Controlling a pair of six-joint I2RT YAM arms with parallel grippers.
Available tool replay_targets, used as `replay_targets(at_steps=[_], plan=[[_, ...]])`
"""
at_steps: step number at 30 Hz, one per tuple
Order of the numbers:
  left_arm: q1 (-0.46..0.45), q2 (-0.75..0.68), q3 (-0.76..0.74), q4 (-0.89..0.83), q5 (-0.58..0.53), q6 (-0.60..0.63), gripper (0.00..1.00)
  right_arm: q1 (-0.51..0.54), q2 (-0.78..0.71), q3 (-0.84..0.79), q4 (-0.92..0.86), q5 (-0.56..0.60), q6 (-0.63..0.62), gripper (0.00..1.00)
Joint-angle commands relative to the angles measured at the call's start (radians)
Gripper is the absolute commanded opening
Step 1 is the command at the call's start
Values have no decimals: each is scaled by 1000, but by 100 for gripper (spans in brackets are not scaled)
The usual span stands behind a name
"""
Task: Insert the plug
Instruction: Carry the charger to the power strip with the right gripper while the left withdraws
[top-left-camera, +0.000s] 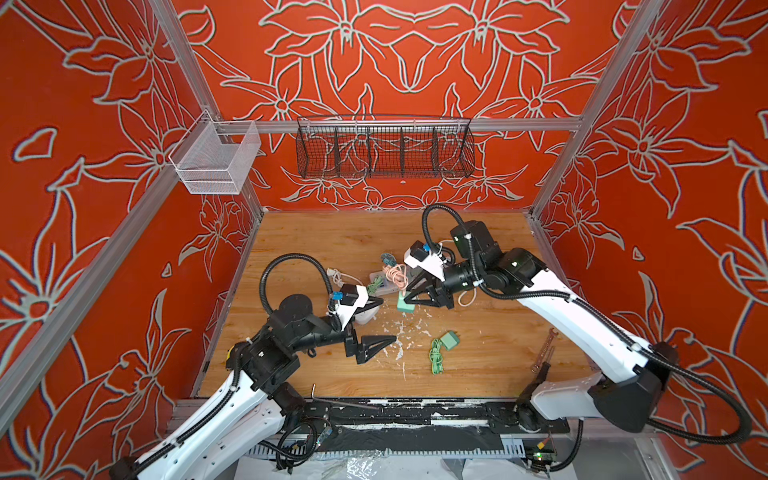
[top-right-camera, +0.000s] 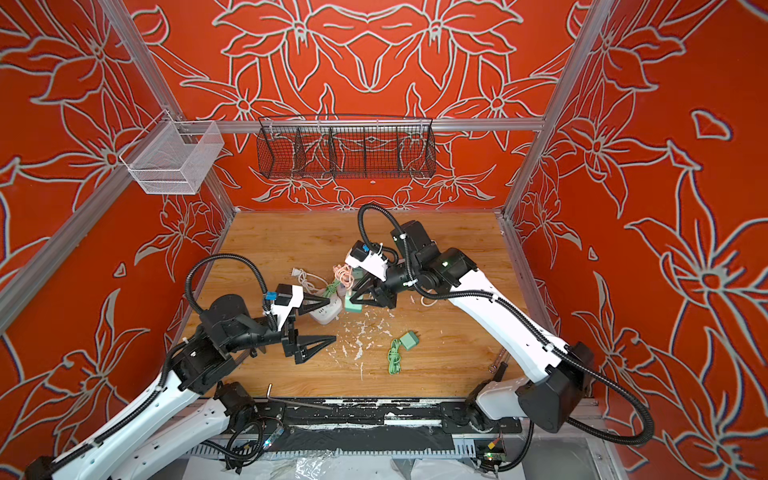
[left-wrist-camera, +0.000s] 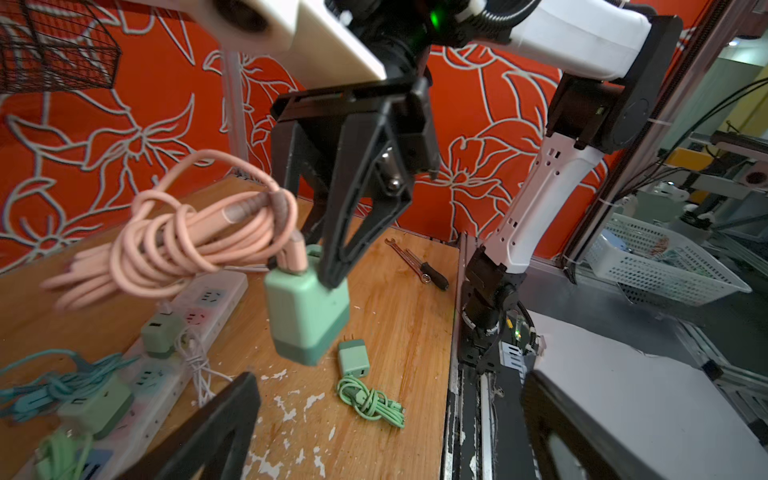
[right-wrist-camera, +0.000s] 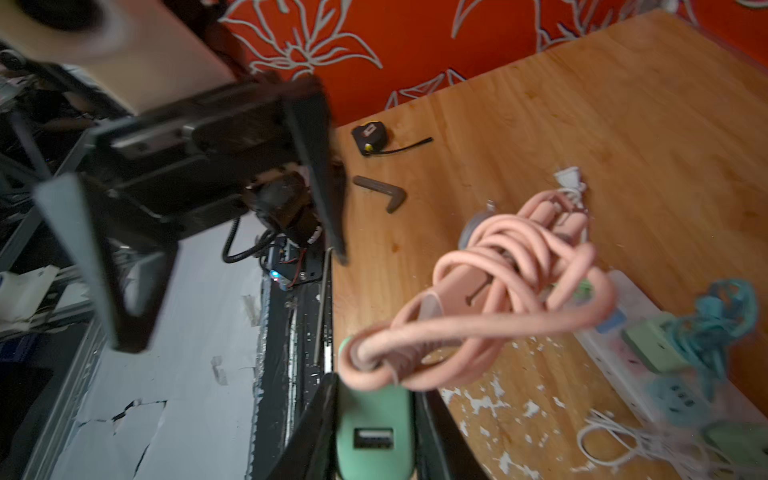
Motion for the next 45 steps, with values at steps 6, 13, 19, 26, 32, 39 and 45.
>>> replay_targets(at_steps=[6,13,19,26,32,39,45], plan=[[4,-186,77,-231,-133,11,97,-149,243,137,-15,151,-275,16],[5,-285,78,-317,-199,30,97,-315,363,149,131,-42,-369,16],[4,-276,74,-314,-199,35,97,-387,475,230,185,53,-342,15],[4,-249,71,-297,-200,41,97,-420,666,364,196,171,-302,14],[4,-236,67,-285,-208,32,97,-422,803,494,185,166,-265,14],[4,-231,65,-284,-218,34,97,-422,894,565,69,277,-288,14],[4,-209,64,-271,-209,36,97,-423,839,466,54,325,-286,13]])
